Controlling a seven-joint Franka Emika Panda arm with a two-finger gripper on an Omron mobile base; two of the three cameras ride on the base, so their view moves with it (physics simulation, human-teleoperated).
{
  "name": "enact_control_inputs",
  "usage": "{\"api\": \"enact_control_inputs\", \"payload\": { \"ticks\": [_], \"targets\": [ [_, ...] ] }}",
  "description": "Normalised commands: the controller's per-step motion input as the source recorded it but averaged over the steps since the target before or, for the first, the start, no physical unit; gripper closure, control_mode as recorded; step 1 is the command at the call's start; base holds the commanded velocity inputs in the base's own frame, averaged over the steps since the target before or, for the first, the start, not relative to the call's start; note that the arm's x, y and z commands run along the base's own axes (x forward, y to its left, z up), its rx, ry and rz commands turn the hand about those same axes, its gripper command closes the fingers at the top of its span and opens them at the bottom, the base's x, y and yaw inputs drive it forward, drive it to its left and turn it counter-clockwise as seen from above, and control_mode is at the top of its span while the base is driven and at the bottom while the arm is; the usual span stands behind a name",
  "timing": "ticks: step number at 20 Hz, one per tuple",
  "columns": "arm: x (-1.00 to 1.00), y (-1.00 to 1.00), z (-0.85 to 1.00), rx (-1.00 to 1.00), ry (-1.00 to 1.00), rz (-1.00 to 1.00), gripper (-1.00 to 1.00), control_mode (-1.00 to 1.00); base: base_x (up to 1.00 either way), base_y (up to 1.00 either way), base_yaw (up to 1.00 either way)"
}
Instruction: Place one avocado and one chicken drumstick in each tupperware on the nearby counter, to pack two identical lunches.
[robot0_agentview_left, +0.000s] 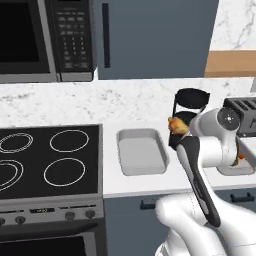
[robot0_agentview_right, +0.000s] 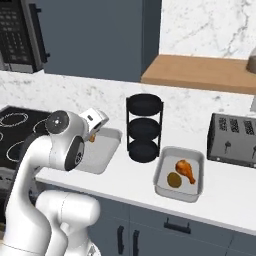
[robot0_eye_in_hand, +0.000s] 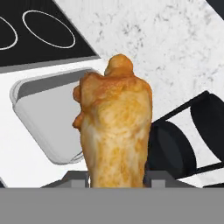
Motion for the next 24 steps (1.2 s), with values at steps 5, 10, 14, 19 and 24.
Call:
{"api": "enact_control_inputs", "payload": {
  "ticks": [5,10,14,19,24],
  "targets": [
    [0.0,0.0,0.0,0.0,0.0,0.0,1.0,1.0,0.69,1.0,-0.11],
    [0.03,0.03,-0.2,-0.04,0.0,-0.05,1.0,-1.0,0.23,0.45,-0.09],
    [0.07,0.0,-0.57,-0.03,0.04,-0.12,1.0,-1.0,0.0,0.0,0.0],
    [0.17,0.02,-0.89,0.0,0.18,-0.04,1.0,-1.0,0.0,0.0,0.0],
    [0.26,-0.04,-0.42,0.1,0.16,-0.05,1.0,-1.0,0.0,0.0,0.0]
  ]
}}
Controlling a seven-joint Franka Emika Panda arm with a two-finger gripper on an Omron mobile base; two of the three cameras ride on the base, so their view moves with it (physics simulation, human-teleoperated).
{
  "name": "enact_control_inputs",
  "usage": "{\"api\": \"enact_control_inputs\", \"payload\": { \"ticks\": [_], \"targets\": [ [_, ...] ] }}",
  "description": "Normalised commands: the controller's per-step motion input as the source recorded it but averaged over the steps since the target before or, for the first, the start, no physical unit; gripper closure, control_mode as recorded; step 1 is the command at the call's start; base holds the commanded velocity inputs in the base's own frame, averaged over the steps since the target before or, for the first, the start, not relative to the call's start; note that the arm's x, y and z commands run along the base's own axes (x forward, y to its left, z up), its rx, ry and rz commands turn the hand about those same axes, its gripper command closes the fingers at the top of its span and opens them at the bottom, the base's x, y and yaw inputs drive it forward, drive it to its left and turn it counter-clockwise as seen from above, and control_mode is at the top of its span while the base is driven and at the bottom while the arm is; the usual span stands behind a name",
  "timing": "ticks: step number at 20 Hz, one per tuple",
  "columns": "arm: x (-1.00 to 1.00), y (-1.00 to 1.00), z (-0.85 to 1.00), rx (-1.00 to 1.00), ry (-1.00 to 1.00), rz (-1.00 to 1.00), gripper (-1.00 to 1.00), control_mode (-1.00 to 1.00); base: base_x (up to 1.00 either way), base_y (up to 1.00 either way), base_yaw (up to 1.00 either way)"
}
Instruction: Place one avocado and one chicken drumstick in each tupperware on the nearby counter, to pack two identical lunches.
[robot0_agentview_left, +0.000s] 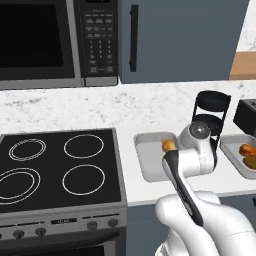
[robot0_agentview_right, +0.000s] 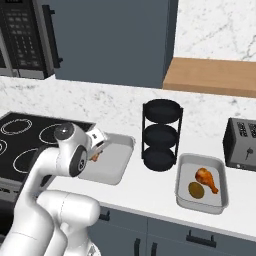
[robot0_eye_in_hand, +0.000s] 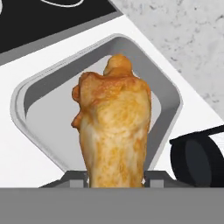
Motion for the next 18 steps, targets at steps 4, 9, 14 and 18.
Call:
{"api": "enact_control_inputs", "payload": {
  "ticks": [4,9,14,18],
  "targets": [
    [0.28,-0.25,-0.32,0.2,0.11,-0.21,1.0,-1.0,0.0,0.0,0.0],
    [0.33,-0.32,-0.1,0.21,0.08,-0.23,1.0,-1.0,0.0,0.0,0.0],
    [0.47,-0.06,-0.18,0.08,0.04,-0.15,1.0,-1.0,0.0,0.0,0.0],
    [0.52,0.0,-0.3,0.0,0.0,-0.03,1.0,-1.0,0.0,0.0,0.0]
  ]
}}
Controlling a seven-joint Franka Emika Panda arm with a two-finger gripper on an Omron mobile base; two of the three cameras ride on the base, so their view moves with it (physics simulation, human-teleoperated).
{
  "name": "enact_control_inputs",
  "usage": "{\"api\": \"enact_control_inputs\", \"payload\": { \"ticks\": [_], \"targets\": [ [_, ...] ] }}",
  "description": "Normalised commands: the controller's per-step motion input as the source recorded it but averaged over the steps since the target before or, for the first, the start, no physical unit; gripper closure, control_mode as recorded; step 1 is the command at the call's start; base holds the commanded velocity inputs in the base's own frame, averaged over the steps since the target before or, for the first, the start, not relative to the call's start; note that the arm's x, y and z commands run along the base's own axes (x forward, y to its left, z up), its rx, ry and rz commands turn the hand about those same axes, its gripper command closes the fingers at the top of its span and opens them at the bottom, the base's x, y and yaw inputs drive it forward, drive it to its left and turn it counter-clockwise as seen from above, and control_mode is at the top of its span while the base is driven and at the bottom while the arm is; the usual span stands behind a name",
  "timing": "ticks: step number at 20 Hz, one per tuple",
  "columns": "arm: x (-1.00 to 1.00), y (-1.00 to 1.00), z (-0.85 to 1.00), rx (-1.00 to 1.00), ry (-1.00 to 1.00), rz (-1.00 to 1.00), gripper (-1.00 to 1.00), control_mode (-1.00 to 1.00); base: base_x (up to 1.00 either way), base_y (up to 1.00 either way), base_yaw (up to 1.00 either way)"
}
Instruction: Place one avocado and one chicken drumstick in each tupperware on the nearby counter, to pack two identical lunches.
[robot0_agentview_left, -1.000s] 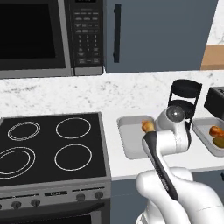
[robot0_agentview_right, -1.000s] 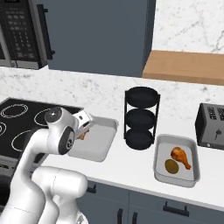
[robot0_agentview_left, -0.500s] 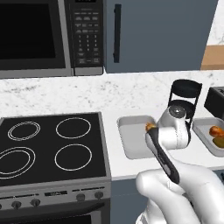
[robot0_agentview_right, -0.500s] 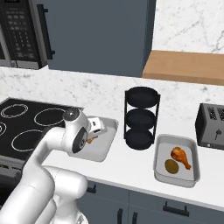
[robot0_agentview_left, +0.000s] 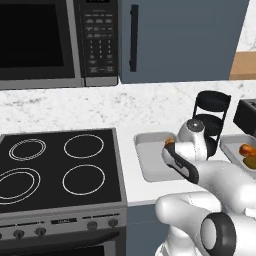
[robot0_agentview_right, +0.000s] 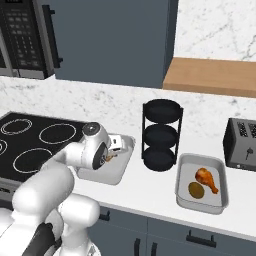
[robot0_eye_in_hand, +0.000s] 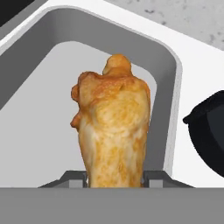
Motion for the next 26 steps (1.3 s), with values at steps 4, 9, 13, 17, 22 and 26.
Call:
{"api": "enact_control_inputs", "payload": {
  "ticks": [4,9,13,17,22,26],
  "targets": [
    [0.25,0.0,-0.32,0.0,0.0,0.0,1.0,-1.0,0.0,0.0,0.0],
    [0.19,0.0,-0.26,0.0,0.01,0.0,1.0,-1.0,0.0,0.0,0.0],
    [0.19,0.0,-0.23,0.0,0.01,0.0,1.0,-1.0,0.0,0.0,0.0],
    [0.27,0.0,-0.31,0.0,0.0,0.0,1.0,-1.0,0.0,0.0,0.0],
    [0.42,0.0,-0.26,0.0,0.0,0.0,-1.0,-1.0,0.0,0.0,0.0],
    [0.21,0.0,0.08,0.0,0.0,0.0,-1.0,-1.0,0.0,0.0,0.0]
  ]
}}
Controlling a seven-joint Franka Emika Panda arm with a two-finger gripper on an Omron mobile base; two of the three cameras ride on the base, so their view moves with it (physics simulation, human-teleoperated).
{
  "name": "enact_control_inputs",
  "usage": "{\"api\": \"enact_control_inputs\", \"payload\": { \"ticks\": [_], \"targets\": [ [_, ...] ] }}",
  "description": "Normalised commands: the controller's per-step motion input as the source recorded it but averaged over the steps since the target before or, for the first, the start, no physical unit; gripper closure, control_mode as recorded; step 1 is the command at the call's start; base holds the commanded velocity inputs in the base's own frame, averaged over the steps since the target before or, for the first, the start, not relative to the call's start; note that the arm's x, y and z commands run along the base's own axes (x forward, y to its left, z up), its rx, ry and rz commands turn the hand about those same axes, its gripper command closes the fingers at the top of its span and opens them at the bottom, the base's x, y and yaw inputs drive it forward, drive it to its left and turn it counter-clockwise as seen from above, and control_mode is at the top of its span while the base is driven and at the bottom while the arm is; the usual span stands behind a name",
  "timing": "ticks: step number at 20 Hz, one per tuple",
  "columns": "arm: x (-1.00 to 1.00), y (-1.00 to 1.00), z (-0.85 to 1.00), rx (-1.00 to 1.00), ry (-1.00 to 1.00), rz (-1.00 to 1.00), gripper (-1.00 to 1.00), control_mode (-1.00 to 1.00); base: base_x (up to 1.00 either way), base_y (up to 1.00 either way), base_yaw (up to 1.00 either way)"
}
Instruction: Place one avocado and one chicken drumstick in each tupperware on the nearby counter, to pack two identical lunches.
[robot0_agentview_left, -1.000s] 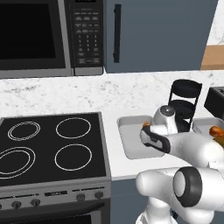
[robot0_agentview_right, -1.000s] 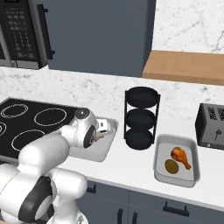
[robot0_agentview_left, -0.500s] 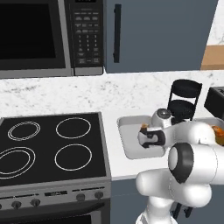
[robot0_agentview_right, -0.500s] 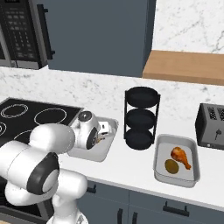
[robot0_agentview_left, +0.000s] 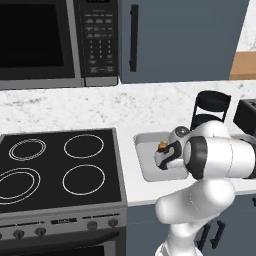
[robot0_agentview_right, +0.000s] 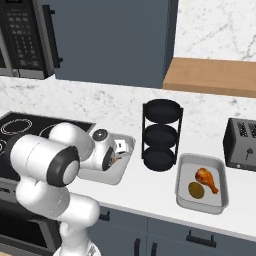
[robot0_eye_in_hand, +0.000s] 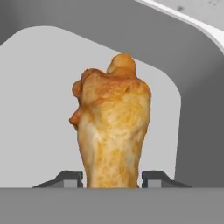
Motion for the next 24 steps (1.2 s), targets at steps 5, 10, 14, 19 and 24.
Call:
{"api": "enact_control_inputs", "payload": {
  "ticks": [5,10,14,19,24],
  "targets": [
    [0.0,0.0,0.29,0.0,0.0,-0.01,-1.0,-1.0,0.0,0.0,0.0],
    [-0.26,0.0,0.76,0.0,0.0,-0.01,-1.0,-1.0,0.0,0.0,0.0],
    [-0.86,0.0,0.84,0.0,-0.08,-0.01,-1.0,-1.0,0.0,0.0,0.0],
    [-0.99,0.15,0.94,0.0,-0.3,-0.09,-1.0,-1.0,0.0,0.0,0.0],
    [-0.91,0.58,0.83,0.05,-0.36,-0.23,-1.0,-1.0,0.0,0.0,0.0]
  ]
}}
